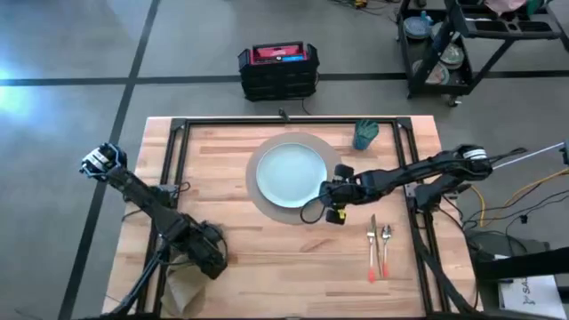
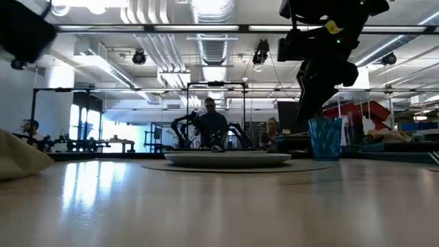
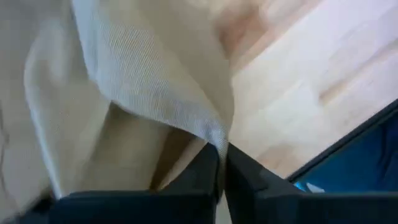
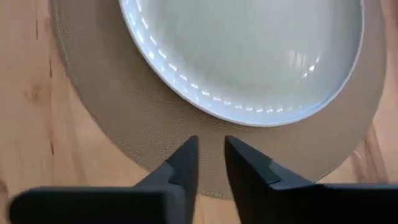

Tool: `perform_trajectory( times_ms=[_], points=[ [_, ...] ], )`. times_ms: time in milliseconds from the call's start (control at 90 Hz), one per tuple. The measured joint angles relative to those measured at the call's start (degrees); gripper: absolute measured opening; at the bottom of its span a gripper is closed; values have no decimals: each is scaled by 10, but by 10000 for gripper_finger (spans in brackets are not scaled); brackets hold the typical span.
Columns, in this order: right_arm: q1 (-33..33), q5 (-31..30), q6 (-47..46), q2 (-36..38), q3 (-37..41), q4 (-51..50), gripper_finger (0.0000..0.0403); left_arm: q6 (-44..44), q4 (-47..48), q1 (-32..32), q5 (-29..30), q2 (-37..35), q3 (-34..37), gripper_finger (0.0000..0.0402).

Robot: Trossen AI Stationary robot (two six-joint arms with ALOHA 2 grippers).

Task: Set table place
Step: Fold the brown table napkin

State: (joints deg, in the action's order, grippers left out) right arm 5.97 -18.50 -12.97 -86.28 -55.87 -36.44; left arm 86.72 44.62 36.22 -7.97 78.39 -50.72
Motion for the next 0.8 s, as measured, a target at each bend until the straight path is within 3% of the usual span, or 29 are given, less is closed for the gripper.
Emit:
perform_trajectory(
  times_ms=[133,311,389,567,622,711,800],
  points=[
    [0,30,26,0,-10,38,11,-114,0,-69,7,1,-18,0],
    [0,217,107,-1,-11,189,29,-264,-7,-134,49,11,-90,0],
    [0,266,118,-1,-11,236,32,-313,-17,-151,93,18,-130,0],
    [0,275,110,9,-11,217,40,-417,-77,-183,160,40,-211,0],
    [0,271,95,11,-11,190,42,-436,-79,-188,206,47,-230,0],
    [2,234,75,13,-11,144,43,-448,-54,-198,286,53,-249,0],
    [7,192,74,15,-11,111,39,-445,-13,-211,329,52,-254,0]
  ],
)
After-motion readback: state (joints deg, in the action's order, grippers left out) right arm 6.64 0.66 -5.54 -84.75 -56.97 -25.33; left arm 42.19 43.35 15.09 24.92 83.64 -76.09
